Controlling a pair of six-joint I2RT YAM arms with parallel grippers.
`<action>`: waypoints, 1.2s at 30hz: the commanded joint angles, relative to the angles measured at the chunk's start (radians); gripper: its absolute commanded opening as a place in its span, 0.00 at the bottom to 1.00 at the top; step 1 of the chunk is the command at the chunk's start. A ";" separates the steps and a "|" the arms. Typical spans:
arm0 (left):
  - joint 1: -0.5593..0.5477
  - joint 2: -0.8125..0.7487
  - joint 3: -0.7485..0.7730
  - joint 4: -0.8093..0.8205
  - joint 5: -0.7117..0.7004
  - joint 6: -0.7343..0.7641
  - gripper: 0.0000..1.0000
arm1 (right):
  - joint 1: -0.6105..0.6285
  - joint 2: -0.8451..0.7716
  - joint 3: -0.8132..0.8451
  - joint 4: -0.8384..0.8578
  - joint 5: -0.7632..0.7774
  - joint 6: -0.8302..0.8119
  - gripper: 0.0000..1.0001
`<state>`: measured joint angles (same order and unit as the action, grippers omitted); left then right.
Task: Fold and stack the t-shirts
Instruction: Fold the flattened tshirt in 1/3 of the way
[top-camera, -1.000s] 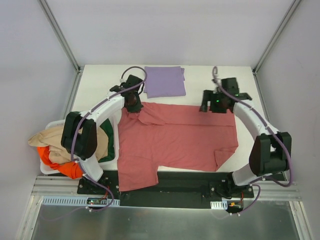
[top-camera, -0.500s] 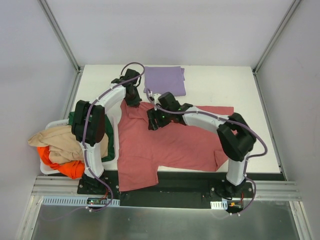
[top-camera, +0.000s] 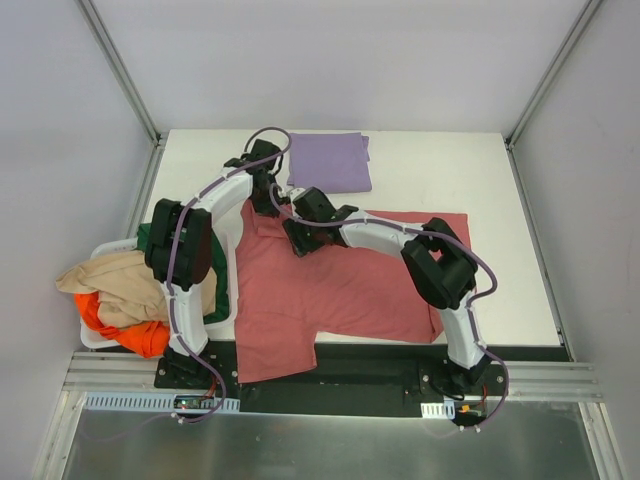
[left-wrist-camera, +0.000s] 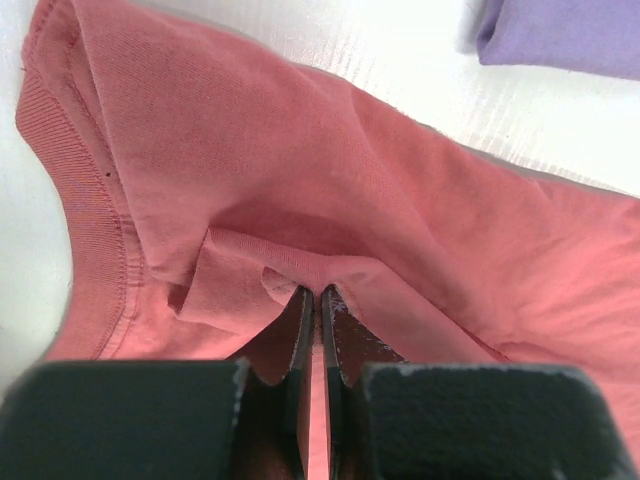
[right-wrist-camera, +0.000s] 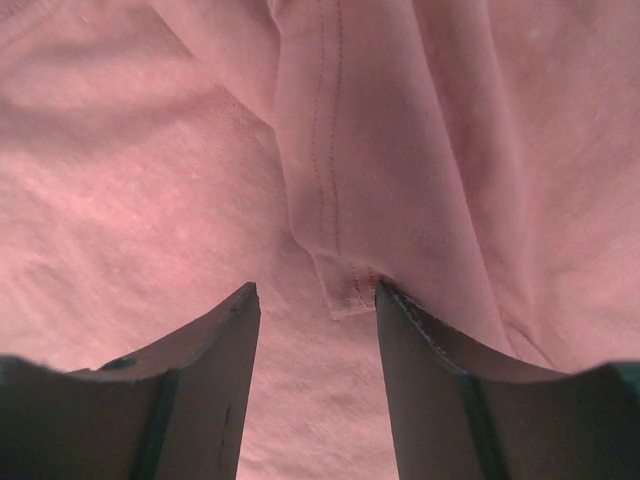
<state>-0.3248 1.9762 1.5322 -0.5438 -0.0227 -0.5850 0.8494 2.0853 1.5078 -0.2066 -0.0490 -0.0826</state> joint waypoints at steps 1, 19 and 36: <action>0.020 0.009 -0.001 -0.008 0.012 0.011 0.00 | 0.028 0.016 0.025 -0.062 0.098 -0.039 0.50; 0.024 -0.020 -0.012 -0.005 0.021 0.016 0.00 | 0.028 -0.002 0.080 -0.094 0.173 -0.037 0.01; 0.021 -0.261 -0.293 0.019 0.121 -0.053 0.00 | 0.030 -0.203 -0.113 -0.080 0.012 -0.045 0.00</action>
<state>-0.3122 1.8194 1.3205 -0.5232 0.0490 -0.5961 0.8753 1.9823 1.4414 -0.2852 0.0280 -0.1211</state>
